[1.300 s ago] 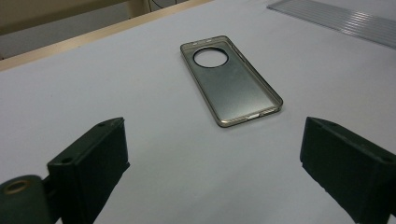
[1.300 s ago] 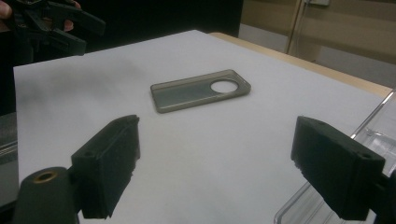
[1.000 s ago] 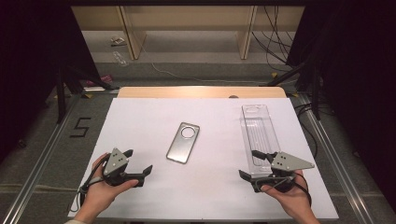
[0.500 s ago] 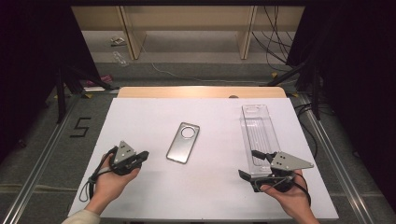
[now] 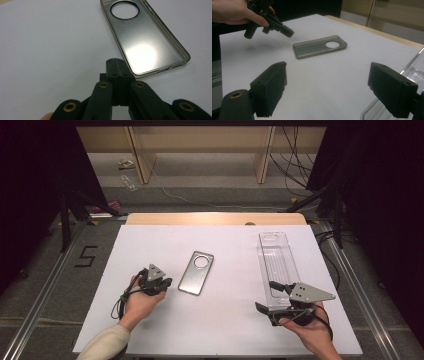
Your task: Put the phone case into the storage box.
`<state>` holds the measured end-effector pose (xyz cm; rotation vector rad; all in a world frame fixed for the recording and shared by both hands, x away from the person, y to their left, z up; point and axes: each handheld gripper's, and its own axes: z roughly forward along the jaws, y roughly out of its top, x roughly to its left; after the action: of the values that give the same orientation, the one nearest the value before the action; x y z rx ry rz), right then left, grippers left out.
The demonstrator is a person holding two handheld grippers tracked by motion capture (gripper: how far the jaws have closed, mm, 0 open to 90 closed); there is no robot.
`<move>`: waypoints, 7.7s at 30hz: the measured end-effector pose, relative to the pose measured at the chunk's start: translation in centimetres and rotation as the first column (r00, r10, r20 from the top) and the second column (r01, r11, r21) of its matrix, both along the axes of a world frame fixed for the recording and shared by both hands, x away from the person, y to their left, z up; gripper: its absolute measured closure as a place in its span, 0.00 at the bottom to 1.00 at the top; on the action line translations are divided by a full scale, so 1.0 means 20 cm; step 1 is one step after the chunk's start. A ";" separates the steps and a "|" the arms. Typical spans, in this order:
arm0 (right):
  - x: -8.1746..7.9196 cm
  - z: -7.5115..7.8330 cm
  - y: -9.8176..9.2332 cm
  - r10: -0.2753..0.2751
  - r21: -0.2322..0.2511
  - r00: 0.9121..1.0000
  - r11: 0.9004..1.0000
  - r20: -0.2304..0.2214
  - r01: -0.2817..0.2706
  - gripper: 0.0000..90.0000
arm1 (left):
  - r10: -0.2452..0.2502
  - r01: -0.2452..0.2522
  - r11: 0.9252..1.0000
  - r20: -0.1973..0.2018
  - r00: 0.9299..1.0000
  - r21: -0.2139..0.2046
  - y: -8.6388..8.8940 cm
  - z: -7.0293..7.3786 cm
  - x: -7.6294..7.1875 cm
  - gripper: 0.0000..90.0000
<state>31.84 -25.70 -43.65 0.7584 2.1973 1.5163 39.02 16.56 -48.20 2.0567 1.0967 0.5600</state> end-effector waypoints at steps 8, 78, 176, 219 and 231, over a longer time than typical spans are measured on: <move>0.00 0.00 0.00 0.002 0.000 1.000 1.000 -0.001 -0.002 0.19 | -0.024 0.024 1.000 -0.017 1.000 0.005 -0.03 -0.05 0.03 1.00; 0.00 0.00 0.00 0.000 -0.006 1.000 1.000 -0.001 0.000 0.19 | -0.141 0.141 0.989 -0.013 0.990 0.041 -0.18 -0.09 0.00 1.00; 0.41 0.12 0.65 0.121 -0.215 0.993 0.970 0.016 -0.114 0.18 | -0.193 0.216 0.968 0.167 0.967 -0.131 0.14 0.16 -0.31 0.08; 0.56 -0.14 1.13 0.280 -0.729 0.954 0.630 -0.108 -0.267 0.28 | -0.206 0.228 0.966 0.177 0.963 -0.120 0.13 0.16 -0.31 0.10; 0.56 -0.14 1.17 0.286 -0.762 0.946 0.576 -0.153 -0.297 0.33 | -0.208 0.231 0.965 0.175 0.962 -0.122 0.13 0.16 -0.31 0.10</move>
<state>42.94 -2.38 -46.43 0.1002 2.7277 0.4793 32.87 19.13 -45.00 1.9418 0.7785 0.5107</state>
